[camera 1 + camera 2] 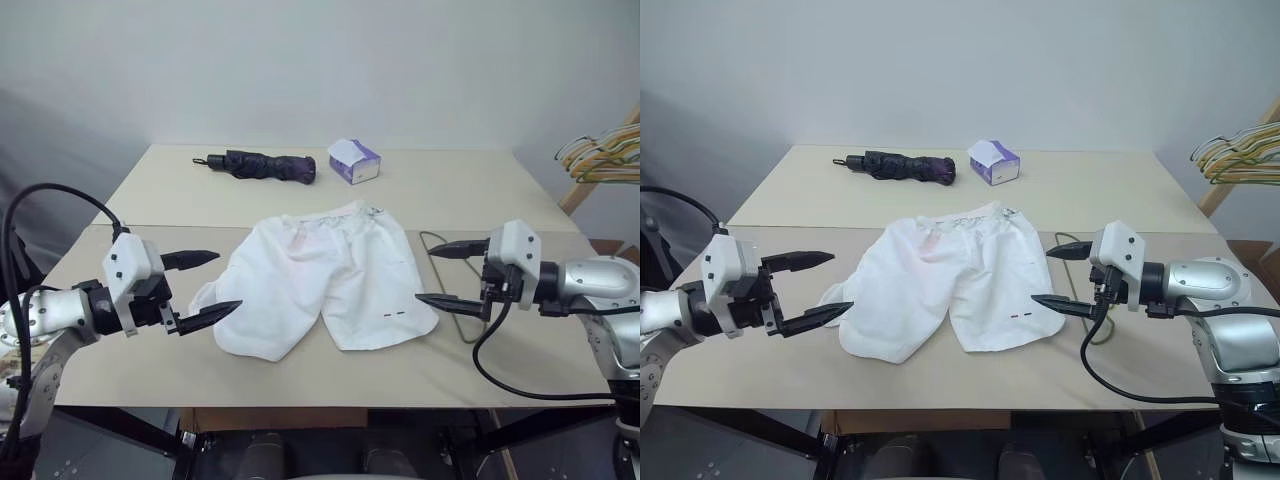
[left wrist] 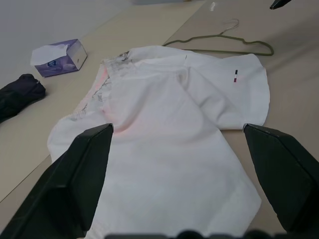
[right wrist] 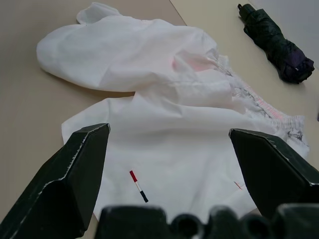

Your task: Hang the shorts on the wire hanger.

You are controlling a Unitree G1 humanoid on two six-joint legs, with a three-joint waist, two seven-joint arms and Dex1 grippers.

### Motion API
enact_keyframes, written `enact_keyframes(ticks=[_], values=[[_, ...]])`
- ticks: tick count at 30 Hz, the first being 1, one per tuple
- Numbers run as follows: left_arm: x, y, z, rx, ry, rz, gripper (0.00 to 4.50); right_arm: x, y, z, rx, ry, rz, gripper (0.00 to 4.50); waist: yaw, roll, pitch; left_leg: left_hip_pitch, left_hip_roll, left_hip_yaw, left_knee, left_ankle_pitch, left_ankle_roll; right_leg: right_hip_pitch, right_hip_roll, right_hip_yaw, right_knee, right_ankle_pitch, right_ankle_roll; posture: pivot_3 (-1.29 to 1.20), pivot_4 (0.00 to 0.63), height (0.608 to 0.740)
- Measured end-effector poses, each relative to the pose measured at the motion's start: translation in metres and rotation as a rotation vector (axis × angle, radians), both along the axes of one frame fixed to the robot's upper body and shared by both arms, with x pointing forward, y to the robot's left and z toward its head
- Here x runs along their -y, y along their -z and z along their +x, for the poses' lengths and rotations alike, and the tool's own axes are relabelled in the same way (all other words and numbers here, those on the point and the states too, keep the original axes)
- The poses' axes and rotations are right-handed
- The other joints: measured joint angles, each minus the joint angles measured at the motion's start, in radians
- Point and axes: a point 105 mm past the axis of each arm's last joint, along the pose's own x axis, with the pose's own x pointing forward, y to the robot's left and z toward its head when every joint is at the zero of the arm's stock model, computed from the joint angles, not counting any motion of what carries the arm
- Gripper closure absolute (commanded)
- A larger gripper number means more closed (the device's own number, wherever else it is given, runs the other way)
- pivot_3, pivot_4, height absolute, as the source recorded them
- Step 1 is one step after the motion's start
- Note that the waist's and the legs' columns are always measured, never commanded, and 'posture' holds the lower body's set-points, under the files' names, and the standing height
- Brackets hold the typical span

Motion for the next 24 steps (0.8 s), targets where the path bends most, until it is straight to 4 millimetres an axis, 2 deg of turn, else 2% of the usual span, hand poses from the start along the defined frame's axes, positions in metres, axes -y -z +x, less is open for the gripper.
enact_keyframes(ticks=[9, 13, 15, 19, 24], values=[[0.002, 0.004, 0.001, -0.010, -0.001, 0.001, 0.00, 0.000, 0.000, 0.000, -0.001, 0.000, 0.000, 0.04, 0.000, 0.000, 0.000, -0.001, 0.000, 0.000, 0.000, 0.000, 0.000, -0.001, 0.000, 0.000, 0.000, 0.000, 0.000, 0.09, 0.000, 0.740], [0.005, 0.011, -0.001, -0.034, 0.004, 0.018, 0.00, -0.001, 0.001, -0.001, 0.000, -0.002, -0.001, 0.04, -0.001, 0.000, 0.000, -0.002, 0.000, 0.001, 0.000, 0.000, 0.000, -0.002, 0.000, 0.000, 0.000, 0.000, 0.000, 0.09, 0.000, 0.740], [0.007, 0.022, -0.003, -0.054, -0.006, 0.065, 0.00, -0.001, 0.002, -0.002, -0.001, -0.003, -0.002, 0.04, -0.002, 0.000, 0.000, -0.002, 0.000, 0.001, 0.000, 0.000, 0.000, -0.002, 0.000, 0.000, 0.000, 0.000, 0.000, 0.08, 0.000, 0.740], [0.019, 0.047, -0.001, -0.128, -0.050, 0.154, 0.00, -0.002, 0.001, -0.002, 0.001, -0.003, -0.004, 0.04, 0.000, 0.000, 0.000, -0.002, 0.000, 0.001, 0.000, 0.000, 0.000, -0.002, 0.000, 0.000, 0.000, 0.000, 0.000, 0.07, 0.000, 0.740], [0.044, 0.058, 0.006, -0.114, -0.030, 0.191, 0.00, -0.004, -0.002, -0.003, 0.013, -0.014, -0.007, 0.04, 0.003, 0.000, 0.000, -0.002, 0.000, 0.002, 0.000, 0.000, 0.000, -0.002, 0.000, 0.000, 0.000, 0.000, 0.000, 0.06, 0.000, 0.740]])
